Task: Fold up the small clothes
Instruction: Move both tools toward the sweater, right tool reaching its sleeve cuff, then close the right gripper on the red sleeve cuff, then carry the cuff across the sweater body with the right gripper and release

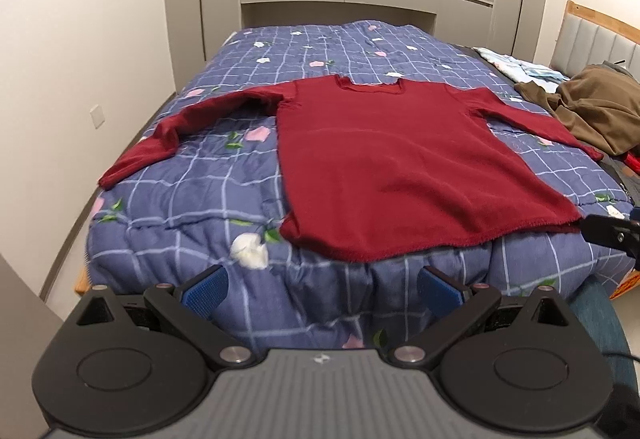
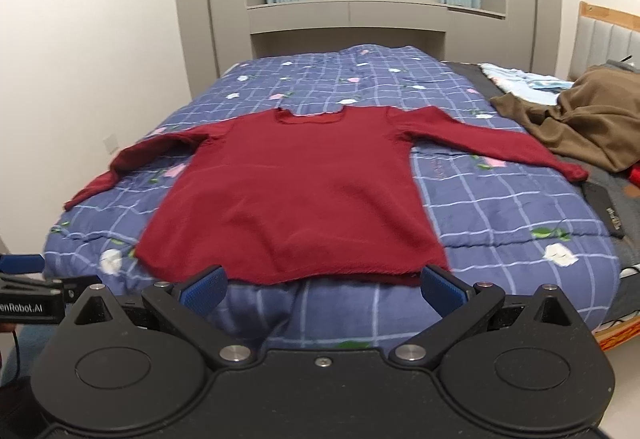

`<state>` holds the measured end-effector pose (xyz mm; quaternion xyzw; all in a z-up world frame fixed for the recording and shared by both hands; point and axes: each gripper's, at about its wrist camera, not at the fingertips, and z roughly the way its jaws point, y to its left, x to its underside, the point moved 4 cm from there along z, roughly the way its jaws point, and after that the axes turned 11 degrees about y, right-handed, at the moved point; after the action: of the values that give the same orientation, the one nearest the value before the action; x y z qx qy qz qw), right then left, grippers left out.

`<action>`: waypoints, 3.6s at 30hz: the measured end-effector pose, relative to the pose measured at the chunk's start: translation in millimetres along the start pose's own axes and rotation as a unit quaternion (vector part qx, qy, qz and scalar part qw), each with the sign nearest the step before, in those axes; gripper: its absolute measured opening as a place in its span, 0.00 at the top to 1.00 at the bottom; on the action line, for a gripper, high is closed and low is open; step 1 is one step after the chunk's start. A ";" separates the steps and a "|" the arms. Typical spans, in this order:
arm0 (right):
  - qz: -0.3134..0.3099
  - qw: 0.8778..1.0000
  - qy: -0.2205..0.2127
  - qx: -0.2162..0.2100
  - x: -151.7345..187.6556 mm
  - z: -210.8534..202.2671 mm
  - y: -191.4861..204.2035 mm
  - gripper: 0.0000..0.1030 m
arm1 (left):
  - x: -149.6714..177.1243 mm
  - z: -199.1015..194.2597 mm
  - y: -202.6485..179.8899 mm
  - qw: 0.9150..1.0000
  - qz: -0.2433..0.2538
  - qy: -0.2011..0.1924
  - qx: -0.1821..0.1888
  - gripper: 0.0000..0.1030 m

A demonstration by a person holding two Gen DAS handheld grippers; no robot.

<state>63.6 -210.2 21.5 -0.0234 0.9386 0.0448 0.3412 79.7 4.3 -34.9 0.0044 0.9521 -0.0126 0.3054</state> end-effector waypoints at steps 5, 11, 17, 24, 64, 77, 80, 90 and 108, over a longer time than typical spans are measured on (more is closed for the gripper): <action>0.007 1.000 -0.002 0.023 -12.9 7.6 -13.5 0.00 | -26.5 13.6 -9.8 1.000 0.013 -0.001 -0.005 0.00; 0.022 0.999 0.014 0.031 -29.7 30.5 -31.7 0.00 | -59.3 30.0 -18.6 1.000 0.014 0.005 -0.006 0.00; 0.042 0.998 0.040 0.033 -55.5 63.7 -52.0 0.00 | -98.2 59.2 -30.2 0.999 0.010 0.027 -0.015 0.00; 0.082 0.993 0.082 0.037 -88.3 108.9 -83.3 0.00 | -145.3 105.0 -48.7 0.997 0.011 0.068 -0.022 0.00; 0.368 0.920 0.003 0.131 -172.9 266.5 -359.5 0.08 | -302.5 302.4 -163.3 0.995 0.076 0.061 -0.009 0.00; 0.480 0.861 -0.035 0.165 -163.2 277.7 -416.4 0.43 | -287.0 326.7 -175.2 0.992 0.081 0.091 -0.011 0.00; 0.521 0.838 -0.042 0.157 -158.0 277.1 -429.7 0.52 | -289.3 325.6 -173.5 0.992 0.078 0.093 -0.011 0.00; 0.513 0.841 -0.059 0.163 -179.3 264.3 -434.6 0.94 | -303.5 312.9 -145.2 0.994 0.031 0.104 0.001 0.00; 0.129 0.983 -0.127 0.037 -376.7 256.1 -167.6 0.95 | -322.1 252.4 -4.6 0.994 -0.100 0.045 0.022 0.00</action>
<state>528.1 -346.2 56.7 0.1165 0.8838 0.0566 0.4495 488.4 -7.3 -52.7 -0.0838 0.9601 -0.0640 0.2590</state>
